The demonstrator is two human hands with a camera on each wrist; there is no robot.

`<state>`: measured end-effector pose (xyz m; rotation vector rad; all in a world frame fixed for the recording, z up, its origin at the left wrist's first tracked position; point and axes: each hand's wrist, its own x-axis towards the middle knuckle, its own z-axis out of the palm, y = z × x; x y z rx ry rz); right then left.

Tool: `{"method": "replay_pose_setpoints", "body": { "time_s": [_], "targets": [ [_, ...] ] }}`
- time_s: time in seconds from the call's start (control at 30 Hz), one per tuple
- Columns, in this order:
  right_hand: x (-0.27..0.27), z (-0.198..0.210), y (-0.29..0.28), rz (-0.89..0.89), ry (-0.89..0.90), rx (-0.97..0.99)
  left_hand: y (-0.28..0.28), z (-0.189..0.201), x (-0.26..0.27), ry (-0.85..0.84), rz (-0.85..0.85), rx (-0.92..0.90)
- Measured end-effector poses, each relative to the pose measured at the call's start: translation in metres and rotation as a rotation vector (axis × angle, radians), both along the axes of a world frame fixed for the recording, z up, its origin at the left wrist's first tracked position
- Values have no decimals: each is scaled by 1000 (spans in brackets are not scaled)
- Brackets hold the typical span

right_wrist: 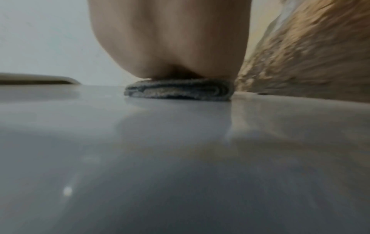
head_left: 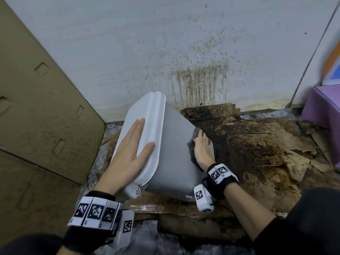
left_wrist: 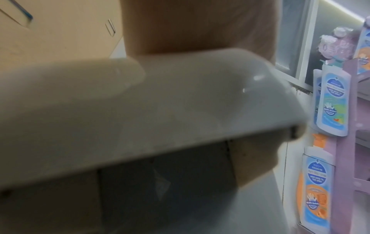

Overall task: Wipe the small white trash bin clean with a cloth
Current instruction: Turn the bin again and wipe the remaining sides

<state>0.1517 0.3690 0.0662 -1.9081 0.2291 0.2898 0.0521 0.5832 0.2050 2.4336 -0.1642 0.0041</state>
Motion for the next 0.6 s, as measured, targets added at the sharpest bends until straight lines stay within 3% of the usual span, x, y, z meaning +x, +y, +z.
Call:
{"method": "replay_pose_setpoints", "body": {
  "time_s": [0.17,0.3,0.47,0.6],
  "targets": [
    [15,66,37,124,-109,217,1,0,-1,5,-14,11],
    [16,97,38,245,-118,323,0,0,-1,-1,-22,17],
    [21,82,24,452,-207,132,1,0,0,5,-19,14],
    [25,57,7,488,-252,10,1,1,0,14,-19,16]
  ]
}}
